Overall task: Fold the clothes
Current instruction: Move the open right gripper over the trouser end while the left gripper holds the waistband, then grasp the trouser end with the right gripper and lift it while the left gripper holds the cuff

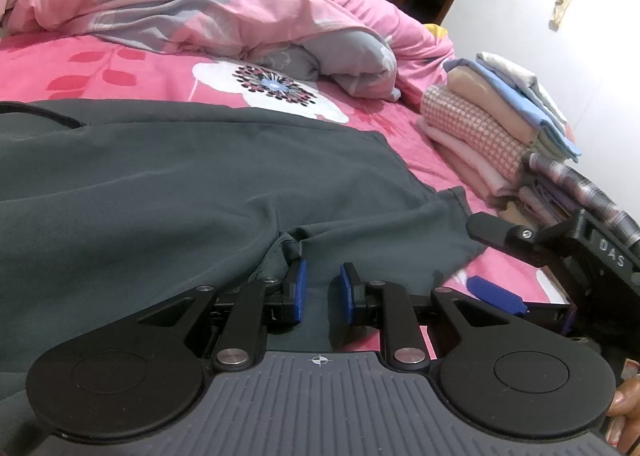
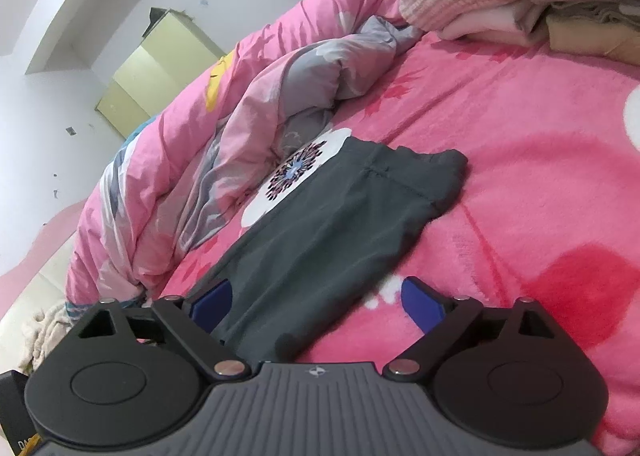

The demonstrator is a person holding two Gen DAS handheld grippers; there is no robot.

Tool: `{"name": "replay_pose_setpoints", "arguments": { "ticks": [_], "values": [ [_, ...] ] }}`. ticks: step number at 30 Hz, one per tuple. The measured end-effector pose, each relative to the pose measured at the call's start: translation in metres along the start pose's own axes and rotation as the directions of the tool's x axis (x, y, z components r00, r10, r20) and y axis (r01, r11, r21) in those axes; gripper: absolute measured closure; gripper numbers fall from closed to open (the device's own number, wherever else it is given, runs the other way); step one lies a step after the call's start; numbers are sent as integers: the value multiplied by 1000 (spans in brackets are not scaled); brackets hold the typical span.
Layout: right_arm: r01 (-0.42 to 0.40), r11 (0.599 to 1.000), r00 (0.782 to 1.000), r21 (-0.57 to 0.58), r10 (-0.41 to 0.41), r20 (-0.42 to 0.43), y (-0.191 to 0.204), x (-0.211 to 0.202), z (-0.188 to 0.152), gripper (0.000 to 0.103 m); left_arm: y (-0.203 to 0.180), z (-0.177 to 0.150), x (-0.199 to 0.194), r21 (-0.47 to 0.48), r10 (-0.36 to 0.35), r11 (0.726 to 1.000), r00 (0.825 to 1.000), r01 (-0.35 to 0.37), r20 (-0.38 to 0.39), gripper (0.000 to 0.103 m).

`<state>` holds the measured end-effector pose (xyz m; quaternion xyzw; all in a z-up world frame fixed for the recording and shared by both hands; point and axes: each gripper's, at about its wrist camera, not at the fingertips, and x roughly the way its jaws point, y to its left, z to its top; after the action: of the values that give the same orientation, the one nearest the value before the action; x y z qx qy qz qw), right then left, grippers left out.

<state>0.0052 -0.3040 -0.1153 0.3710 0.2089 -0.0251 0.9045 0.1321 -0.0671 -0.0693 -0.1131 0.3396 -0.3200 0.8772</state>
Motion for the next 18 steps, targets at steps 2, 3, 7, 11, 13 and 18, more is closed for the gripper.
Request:
{"name": "replay_pose_setpoints", "arguments": {
  "ticks": [2,3,7,11,13,18],
  "values": [
    [8,1000,1000,10,-8,2,-2,-1,1,23,0,0,0,-2,0,1000,1000,0,0,83],
    [11,1000,1000,16,-11,2,-3,-1,1,25,-1,0,0,-3,0,1000,1000,0,0,83],
    [26,999,1000,35,-26,9,-6,-3,2,34,-1,0,0,-1,-1,1000,1000,1,-1,83],
    [43,998,999,45,-43,4,-7,2,6,35,0,0,-1,-5,-4,1000,1000,4,-2,83],
    [53,997,999,58,-53,0,-8,6,9,36,1,0,-1,-6,-5,1000,1000,5,-2,83],
    [64,989,998,132,-64,-7,-13,9,15,39,1,0,0,-5,-6,1000,1000,6,0,83]
  ]
}}
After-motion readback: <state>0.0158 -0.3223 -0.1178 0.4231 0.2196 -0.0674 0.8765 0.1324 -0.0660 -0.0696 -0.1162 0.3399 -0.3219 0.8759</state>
